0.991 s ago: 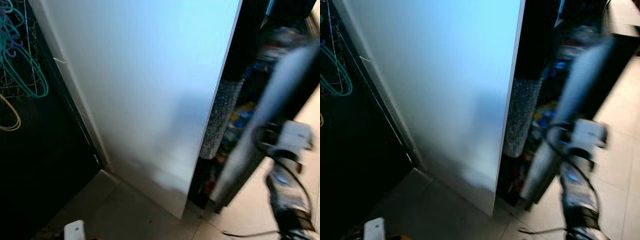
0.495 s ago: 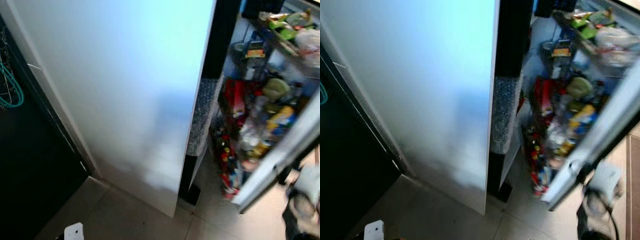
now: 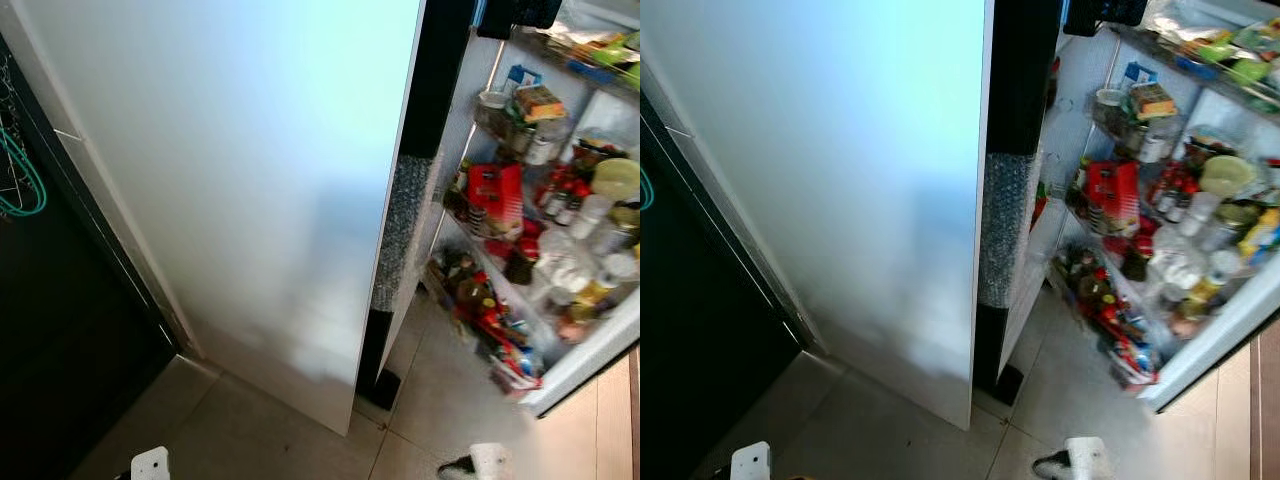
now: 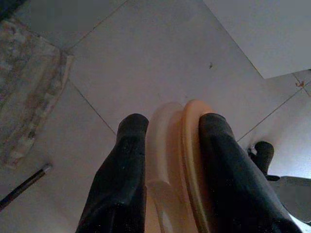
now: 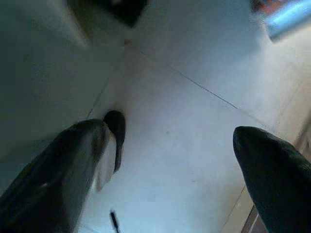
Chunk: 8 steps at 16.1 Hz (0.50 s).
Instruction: Restocking fridge
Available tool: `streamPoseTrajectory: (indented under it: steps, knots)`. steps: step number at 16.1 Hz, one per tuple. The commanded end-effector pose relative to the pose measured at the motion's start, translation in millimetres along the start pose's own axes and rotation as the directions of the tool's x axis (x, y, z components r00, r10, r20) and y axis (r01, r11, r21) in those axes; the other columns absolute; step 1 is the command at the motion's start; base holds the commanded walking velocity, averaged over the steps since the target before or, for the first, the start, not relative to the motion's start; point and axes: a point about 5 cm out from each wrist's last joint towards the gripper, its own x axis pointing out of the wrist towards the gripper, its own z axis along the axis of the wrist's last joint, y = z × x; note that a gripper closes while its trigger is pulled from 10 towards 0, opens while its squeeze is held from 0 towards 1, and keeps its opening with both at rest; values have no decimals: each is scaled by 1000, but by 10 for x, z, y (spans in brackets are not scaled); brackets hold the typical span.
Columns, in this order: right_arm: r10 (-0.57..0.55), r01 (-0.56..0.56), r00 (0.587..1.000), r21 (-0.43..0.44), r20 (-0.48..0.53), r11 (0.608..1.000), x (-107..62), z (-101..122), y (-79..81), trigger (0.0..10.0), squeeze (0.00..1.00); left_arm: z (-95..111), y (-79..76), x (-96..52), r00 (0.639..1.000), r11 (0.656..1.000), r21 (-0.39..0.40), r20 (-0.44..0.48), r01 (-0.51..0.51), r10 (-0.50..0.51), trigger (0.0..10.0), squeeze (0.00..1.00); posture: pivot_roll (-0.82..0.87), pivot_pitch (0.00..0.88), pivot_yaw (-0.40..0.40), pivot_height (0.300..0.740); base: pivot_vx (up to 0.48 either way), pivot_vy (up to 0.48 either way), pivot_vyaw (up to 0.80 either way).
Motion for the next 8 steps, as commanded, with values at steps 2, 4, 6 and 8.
streamPoseTrajectory:
  steps: [2, 4, 6, 8]
  knots:
    - [-34, 37, 999, 70, -42, 997, -15, -109, -29, 10000, 0, -141, 98, -35, 998, 998, 69, -59, 1, 3, 10000, 0, -84, 0, 30, 740, 0, 0, 0]
    - [-32, 36, 998, 73, -51, 997, -24, -157, -17, 10000, 0, -159, 141, -46, 998, 996, 86, -62, -1, 7, 10000, 0, -79, 0, 26, 740, 0, 0, 0]
    - [-34, 37, 998, 75, -44, 997, -23, -141, -38, 10000, 0, -153, 124, -43, 998, 995, 95, -61, 1, 5, 10000, 0, -75, 0, 27, 740, 0, -255, 0]
    - [-11, 12, 1000, 20, -25, 1000, -19, -102, -37, 10000, 0, -172, 35, -33, 998, 995, 98, -64, 14, -8, 10000, 0, -77, 0, 28, 740, 0, -264, 0]
